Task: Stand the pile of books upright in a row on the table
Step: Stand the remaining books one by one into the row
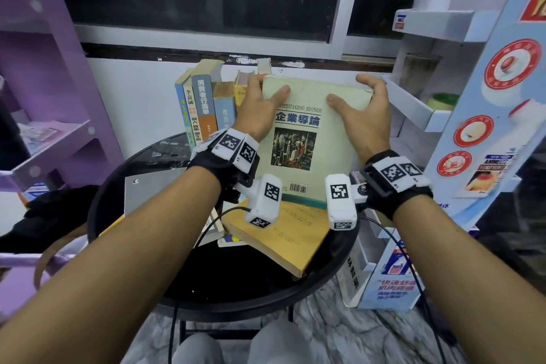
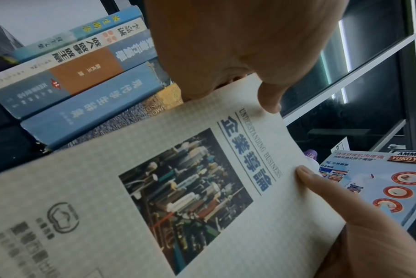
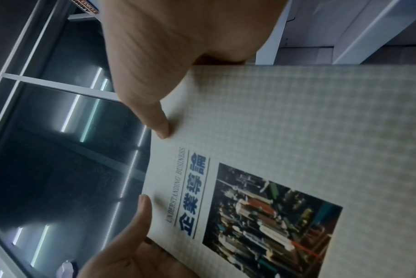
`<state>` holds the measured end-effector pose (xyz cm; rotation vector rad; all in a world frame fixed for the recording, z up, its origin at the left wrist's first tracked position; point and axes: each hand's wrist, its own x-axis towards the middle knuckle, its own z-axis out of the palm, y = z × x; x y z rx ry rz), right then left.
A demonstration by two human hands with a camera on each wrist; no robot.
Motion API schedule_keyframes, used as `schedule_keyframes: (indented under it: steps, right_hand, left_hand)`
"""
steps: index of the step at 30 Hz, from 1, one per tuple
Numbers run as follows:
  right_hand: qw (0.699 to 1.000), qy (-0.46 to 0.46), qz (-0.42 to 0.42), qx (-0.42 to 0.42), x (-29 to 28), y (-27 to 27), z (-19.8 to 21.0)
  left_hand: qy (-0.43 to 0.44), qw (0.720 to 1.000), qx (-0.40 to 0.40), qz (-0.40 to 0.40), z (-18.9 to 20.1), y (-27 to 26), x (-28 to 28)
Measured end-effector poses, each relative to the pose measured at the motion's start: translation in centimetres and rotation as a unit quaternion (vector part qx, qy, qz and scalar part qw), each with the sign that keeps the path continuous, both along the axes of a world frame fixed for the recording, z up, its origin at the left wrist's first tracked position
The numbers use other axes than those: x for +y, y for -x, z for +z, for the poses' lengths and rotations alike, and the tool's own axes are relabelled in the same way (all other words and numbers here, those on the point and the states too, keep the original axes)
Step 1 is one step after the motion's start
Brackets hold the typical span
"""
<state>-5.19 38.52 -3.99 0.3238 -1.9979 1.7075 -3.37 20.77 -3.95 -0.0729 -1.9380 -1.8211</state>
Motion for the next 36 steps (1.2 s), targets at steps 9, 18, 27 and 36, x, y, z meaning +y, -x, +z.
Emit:
schedule_keyframes:
  steps: [9, 18, 27, 36]
  right_hand:
    - [1.0, -0.021, 0.019, 0.009, -0.4, -0.8, 1.0]
    - [0.982, -0.182, 0.048, -0.02, -1.0, -2.5, 4.2]
    - [0.947, -0.3, 0.052, -0.102, -1.7, -4.1, 5.9]
    - [0.94, -0.318, 0.061, -0.108, -1.2, -4.8, 5.9]
  left_hand:
    - [-0.034, 0.999, -0.012, 0.013, -0.2, 1.3, -0.1]
    - [0.011, 1.0, -0.025, -0.009, 0.9, 2.3, -1.3]
    - [0.043, 0.998, -0.024, -0.035, 1.4, 2.9, -1.2]
    - [0.064, 0.996, -0.035, -0.056, 1.9, 3.2, -2.4]
